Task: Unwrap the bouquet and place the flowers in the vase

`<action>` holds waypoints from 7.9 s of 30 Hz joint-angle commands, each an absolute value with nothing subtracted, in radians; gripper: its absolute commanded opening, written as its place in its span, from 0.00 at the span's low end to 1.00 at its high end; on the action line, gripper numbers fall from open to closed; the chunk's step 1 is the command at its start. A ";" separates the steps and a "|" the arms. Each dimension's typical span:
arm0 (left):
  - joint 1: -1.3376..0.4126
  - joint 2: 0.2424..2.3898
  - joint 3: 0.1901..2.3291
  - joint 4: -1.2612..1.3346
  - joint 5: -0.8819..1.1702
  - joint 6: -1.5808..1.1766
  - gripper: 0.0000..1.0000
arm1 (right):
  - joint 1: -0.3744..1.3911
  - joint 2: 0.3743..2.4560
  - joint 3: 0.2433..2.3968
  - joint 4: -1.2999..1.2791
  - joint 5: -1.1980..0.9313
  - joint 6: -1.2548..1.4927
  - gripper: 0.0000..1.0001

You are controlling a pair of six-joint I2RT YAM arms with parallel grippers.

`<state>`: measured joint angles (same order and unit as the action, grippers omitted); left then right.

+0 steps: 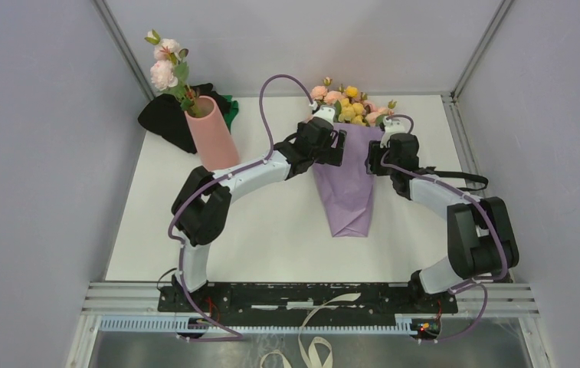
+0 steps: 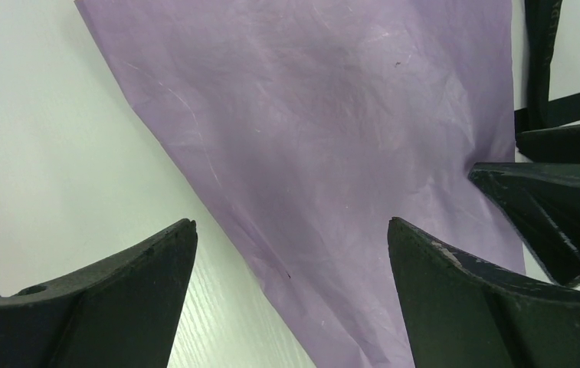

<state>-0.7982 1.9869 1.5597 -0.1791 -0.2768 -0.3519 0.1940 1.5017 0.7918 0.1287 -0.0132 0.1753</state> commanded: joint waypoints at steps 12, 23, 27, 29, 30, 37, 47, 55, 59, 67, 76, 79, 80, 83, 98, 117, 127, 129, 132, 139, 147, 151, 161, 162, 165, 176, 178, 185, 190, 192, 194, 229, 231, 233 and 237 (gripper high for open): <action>-0.803 1.939 1.594 -0.199 -0.326 -0.331 1.00 | 0.194 1.482 0.784 0.216 -0.192 0.204 0.24; -0.802 1.809 1.575 -0.263 -0.463 -0.346 1.00 | 0.241 1.418 0.819 0.209 -0.286 0.213 0.00; -0.802 1.732 1.541 -0.275 -0.506 -0.362 1.00 | 0.272 1.430 0.832 0.212 -0.333 0.216 0.00; -0.802 1.686 1.518 -0.274 -0.539 -0.372 1.00 | 0.298 1.434 0.837 0.212 -0.333 0.220 0.00; -0.802 1.662 1.507 -0.273 -0.557 -0.374 1.00 | 0.310 1.437 0.841 0.212 -0.333 0.220 0.00; -0.804 1.518 1.452 -0.271 -0.632 -0.368 1.00 | 0.430 1.508 0.891 0.219 -0.362 0.222 0.01; -0.803 1.520 1.428 -0.273 -0.666 -0.369 1.00 | 0.558 1.584 0.904 0.284 -0.384 0.217 0.29; -0.802 1.604 1.460 -0.261 -0.620 -0.393 1.00 | 0.558 1.417 0.899 0.209 -0.278 0.142 0.59; -0.797 1.651 1.474 -0.257 -0.611 -0.404 1.00 | 0.557 1.384 0.898 0.121 -0.177 0.085 0.59; -0.743 1.717 1.433 -0.277 -0.580 -0.463 1.00 | 0.556 1.362 0.853 0.093 -0.053 0.038 0.59; -0.696 1.717 1.327 -0.271 -0.575 -0.501 1.00 | 0.556 1.413 0.895 0.064 -0.006 0.034 0.58; -0.685 1.716 1.319 -0.289 -0.581 -0.513 1.00 | 0.561 1.455 0.910 0.067 0.017 0.040 0.58; -0.678 1.713 1.308 -0.286 -0.575 -0.518 1.00 | 0.565 1.468 0.916 0.066 0.038 0.035 0.58; -0.646 1.696 1.248 -0.233 -0.482 -0.553 1.00 | 0.580 1.515 0.946 0.043 0.094 0.009 0.58; -0.617 1.761 1.201 -0.178 -0.366 -0.618 1.00 | 0.738 1.717 1.200 -0.140 0.358 -0.099 0.64; -0.556 1.726 1.134 -0.168 -0.325 -0.646 1.00 | 0.758 1.829 1.224 -0.127 0.420 -0.035 0.61; -0.554 1.702 1.122 -0.170 -0.324 -0.646 1.00 | 0.722 1.794 1.175 -0.119 0.453 -0.002 0.44; -0.555 1.700 1.120 -0.169 -0.320 -0.646 1.00 | 0.706 1.774 1.157 -0.112 0.451 -0.002 0.32; -0.554 1.695 1.116 -0.169 -0.318 -0.647 1.00 | 0.683 1.750 1.130 -0.104 0.447 -0.001 0.07; -0.554 1.681 1.104 -0.162 -0.321 -0.641 1.00 | 0.636 1.652 1.067 -0.082 0.443 0.040 0.00; -0.555 1.706 1.124 -0.154 -0.294 -0.645 1.00 | 0.565 1.444 0.944 -0.044 0.418 0.084 0.00; -0.557 1.722 1.128 -0.136 -0.273 -0.651 1.00 | 0.512 1.320 0.826 -0.012 0.422 0.113 0.00; -0.591 1.750 1.167 -0.101 -0.263 -0.672 1.00 | 0.421 1.124 0.581 0.030 0.508 0.198 0.01; -0.595 1.754 1.178 -0.103 -0.260 -0.672 1.00 | 0.415 1.108 0.565 0.035 0.518 0.204 0.02; -0.610 1.769 1.210 -0.112 -0.260 -0.672 1.00 | 0.397 1.085 0.537 0.042 0.529 0.217 0.03; -0.624 1.775 1.225 -0.118 -0.278 -0.662 1.00 | 0.333 1.030 0.500 0.062 0.554 0.299 0.45; -0.624 1.773 1.220 -0.113 -0.281 -0.658 1.00 | 0.327 1.017 0.505 0.051 0.563 0.302 0.47; -0.634 1.812 1.262 -0.083 -0.251 -0.616 1.00 | 0.325 0.871 0.505 0.043 0.642 0.290 0.47; -0.661 1.874 1.361 -0.090 -0.245 -0.568 1.00 | 0.326 0.811 0.547 0.066 0.572 0.239 0.47; -0.666 1.901 1.405 -0.093 -0.226 -0.563 1.00 | 0.325 0.818 0.572 0.082 0.516 0.215 0.47; -0.668 1.939 1.457 -0.119 -0.212 -0.565 1.00 | 0.326 0.847 0.595 0.090 0.478 0.201 0.48; -0.587 2.098 1.476 -0.182 -0.069 -0.595 1.00 | 0.227 1.720 0.854 0.190 0.189 0.269 0.49; -0.571 2.112 1.484 -0.176 -0.050 -0.603 1.00 | 0.227 1.760 0.869 0.192 0.165 0.278 0.49; -0.561 2.129 1.500 -0.182 -0.047 -0.602 1.00 | 0.227 1.793 0.880 0.201 0.145 0.284 0.49; -0.545 2.175 1.553 -0.202 -0.027 -0.604 1.00 | 0.228 1.854 0.928 0.193 0.124 0.284 0.49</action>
<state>-0.5617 2.1242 1.4910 -0.1841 -0.0715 -0.5922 0.2287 1.7908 0.8722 0.2035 0.1780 0.2649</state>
